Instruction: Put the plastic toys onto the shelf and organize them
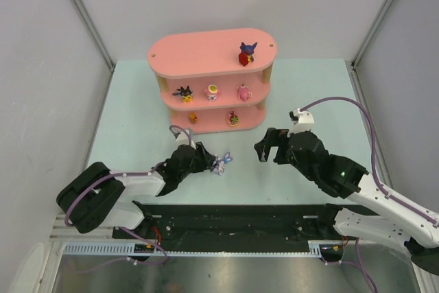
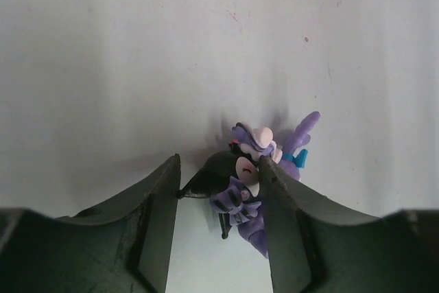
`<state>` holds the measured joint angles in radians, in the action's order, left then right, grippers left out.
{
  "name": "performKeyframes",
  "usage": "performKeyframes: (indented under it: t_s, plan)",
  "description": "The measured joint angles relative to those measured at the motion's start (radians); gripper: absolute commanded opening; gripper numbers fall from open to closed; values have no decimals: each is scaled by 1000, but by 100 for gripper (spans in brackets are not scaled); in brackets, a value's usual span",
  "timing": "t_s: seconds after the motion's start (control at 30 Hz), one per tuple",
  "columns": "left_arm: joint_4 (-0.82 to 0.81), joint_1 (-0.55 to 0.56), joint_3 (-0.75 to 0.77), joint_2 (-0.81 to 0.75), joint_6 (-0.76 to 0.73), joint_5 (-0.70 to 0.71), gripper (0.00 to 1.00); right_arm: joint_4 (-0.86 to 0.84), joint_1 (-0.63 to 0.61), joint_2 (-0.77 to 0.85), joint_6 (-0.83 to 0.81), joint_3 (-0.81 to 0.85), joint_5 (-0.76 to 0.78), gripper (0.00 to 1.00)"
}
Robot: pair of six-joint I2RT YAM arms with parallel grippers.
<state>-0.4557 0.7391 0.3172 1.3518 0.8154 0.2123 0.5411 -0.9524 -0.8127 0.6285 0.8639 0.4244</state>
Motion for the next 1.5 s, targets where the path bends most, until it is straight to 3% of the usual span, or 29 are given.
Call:
performKeyframes:
  t_s: [0.23, 0.43, 0.77, 1.07, 1.3, 1.5]
  plan:
    - [-22, 0, -66, -94, -3, -34, 40, -14, 16, -5, 0, -16, -25, 100]
    - [101, 0, -91, -289, -31, -30, 33, -35, 22, -27, -1, -17, -50, 100]
    - [267, 0, -42, -505, -150, -50, 31, -78, 25, -77, -16, -38, -115, 100]
    - [290, 0, 11, -534, -283, -296, 32, -204, 61, -94, -90, -72, -391, 100]
    - [317, 0, 126, -520, -397, -507, 32, -248, 76, -94, -235, -75, -616, 83]
    - [412, 1, 219, -542, -476, -597, 30, -247, 99, -69, -327, -75, -723, 81]
